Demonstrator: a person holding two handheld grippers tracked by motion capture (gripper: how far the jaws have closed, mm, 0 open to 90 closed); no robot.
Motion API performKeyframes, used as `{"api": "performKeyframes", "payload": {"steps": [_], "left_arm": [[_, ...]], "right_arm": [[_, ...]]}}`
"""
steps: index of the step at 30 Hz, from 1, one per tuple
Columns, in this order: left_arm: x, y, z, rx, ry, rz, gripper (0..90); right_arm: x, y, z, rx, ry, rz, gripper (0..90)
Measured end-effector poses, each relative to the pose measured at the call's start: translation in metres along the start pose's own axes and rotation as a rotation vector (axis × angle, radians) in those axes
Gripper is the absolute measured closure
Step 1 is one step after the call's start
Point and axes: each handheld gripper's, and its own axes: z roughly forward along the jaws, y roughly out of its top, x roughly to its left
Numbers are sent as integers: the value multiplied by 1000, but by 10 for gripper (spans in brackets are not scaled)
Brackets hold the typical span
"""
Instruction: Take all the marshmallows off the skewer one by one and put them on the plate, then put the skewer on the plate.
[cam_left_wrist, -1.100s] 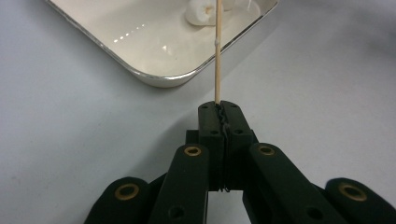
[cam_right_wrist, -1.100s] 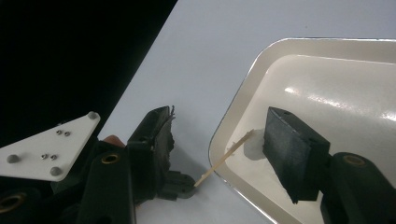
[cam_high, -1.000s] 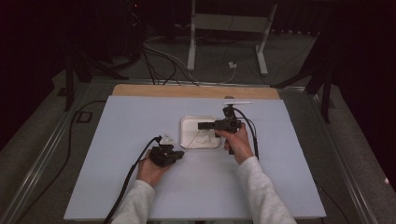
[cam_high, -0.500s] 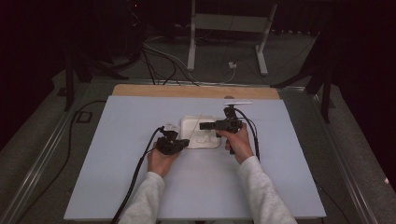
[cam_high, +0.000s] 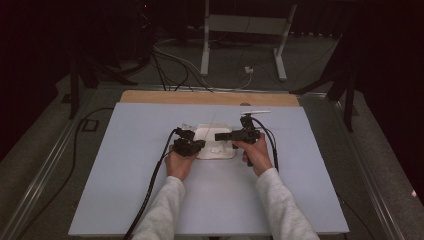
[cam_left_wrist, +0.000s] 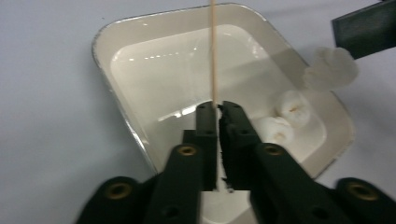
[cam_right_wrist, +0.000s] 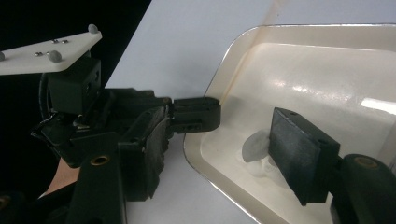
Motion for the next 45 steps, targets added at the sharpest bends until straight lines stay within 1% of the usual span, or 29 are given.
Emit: {"api": "performKeyframes", "payload": {"steps": [1,2,5,6,7,8,10,12,13,14,16,18,19,21,23,24,25,26,28,30,32,33,35,37,39,41,42,43,45], "left_arm": [[0,0,0,-10,-6,-1,755],[0,1,-1,-14,1,-2,708],[-1,1,-2,-22,-12,-4,598],[-1,1,-2,-21,-21,-3,579],[-3,1,-2,-27,-18,1,564],[-6,1,-4,-40,-14,16,539],[-11,2,-6,-81,-45,43,515],[-17,5,-7,-116,-89,63,497],[-21,6,-7,-121,-93,71,498],[-23,7,-6,-118,-87,76,528],[-23,7,-4,-119,-125,66,511],[-24,7,-2,-127,-139,59,524],[-25,7,-1,-132,-144,57,524],[-27,8,1,-127,-134,58,521],[-28,9,4,-115,-134,64,530],[-29,9,4,-104,-104,76,565],[-29,10,6,-92,-88,74,626],[-28,9,6,-85,-83,67,658],[-26,9,8,-65,-80,63,770],[-25,9,8,-64,-78,55,791],[-26,9,6,-75,-81,52,776],[-27,9,5,-87,-92,49,757],[-28,10,2,-107,-111,46,700],[-28,10,-1,-129,-134,45,651],[-30,10,-1,-140,-161,40,614],[-31,9,1,-140,-194,51,598],[-32,9,2,-136,-202,58,600],[-33,8,4,-130,-204,60,629],[-34,7,7,-112,-203,73,778]], "right_arm": [[0,0,0,1,1,-1,356],[-1,0,0,0,1,0,354],[-2,0,-1,0,1,6,353],[-2,0,0,0,2,7,352],[-3,0,0,2,1,8,351],[-3,0,1,3,0,9,351],[-2,-1,2,11,4,12,345],[-2,-1,4,13,4,15,343],[-2,-1,5,13,6,19,339],[-2,-2,5,11,16,26,331],[-3,-2,4,-1,29,44,335],[-3,-3,3,-5,25,44,335],[-3,-3,2,-8,35,48,335],[-3,-3,2,-9,68,64,335],[-2,-4,3,-4,69,66,328],[-2,-4,3,-5,69,65,321],[-2,-4,2,-5,68,65,329],[-2,-4,2,-3,79,70,334],[-2,-5,2,9,111,71,338],[0,-5,1,10,141,71,338],[1,-4,1,6,129,64,337],[0,-4,1,2,128,72,332],[-3,-4,0,-2,107,82,320],[-6,-5,0,-12,102,91,310],[-9,-6,0,-24,105,103,304],[-11,-6,0,-29,127,120,302],[-11,-7,0,-31,142,127,303],[-11,-7,0,-32,153,132,305],[-9,-7,1,-29,167,134,308]]}}
